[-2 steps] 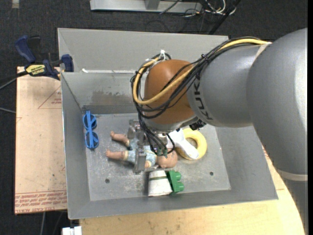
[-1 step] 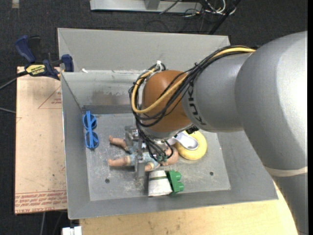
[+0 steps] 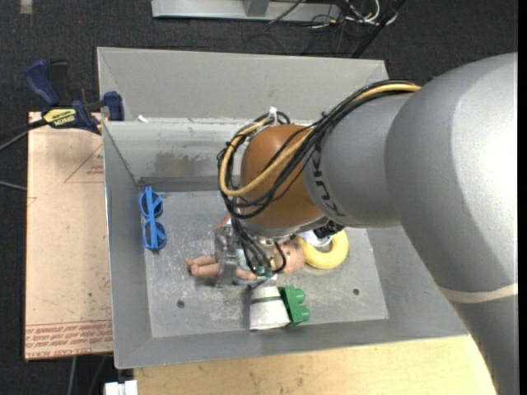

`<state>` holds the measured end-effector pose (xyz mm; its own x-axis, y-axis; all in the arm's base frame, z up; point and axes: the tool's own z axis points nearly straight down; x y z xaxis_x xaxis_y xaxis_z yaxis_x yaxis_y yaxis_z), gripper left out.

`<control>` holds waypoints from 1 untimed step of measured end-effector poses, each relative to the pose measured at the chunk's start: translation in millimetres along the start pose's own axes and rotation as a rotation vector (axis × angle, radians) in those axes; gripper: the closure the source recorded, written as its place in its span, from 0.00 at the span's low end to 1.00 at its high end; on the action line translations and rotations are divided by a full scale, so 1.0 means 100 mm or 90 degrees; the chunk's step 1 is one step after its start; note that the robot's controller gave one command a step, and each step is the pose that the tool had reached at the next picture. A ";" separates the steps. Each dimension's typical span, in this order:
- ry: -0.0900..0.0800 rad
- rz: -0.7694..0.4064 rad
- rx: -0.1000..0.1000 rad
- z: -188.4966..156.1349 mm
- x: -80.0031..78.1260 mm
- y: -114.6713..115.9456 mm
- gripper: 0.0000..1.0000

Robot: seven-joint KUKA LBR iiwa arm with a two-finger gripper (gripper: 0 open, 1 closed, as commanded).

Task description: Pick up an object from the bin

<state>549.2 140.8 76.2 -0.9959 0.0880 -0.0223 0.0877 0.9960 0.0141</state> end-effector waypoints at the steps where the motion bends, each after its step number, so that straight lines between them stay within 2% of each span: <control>1: 0.000 0.000 0.000 0.00 0.00 0.00 1.00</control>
Offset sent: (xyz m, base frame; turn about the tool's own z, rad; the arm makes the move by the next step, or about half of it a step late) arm 0.0001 0.0000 0.0222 0.0000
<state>549.2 140.8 76.2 -0.9959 0.0881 -0.0223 0.0878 0.9960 0.0141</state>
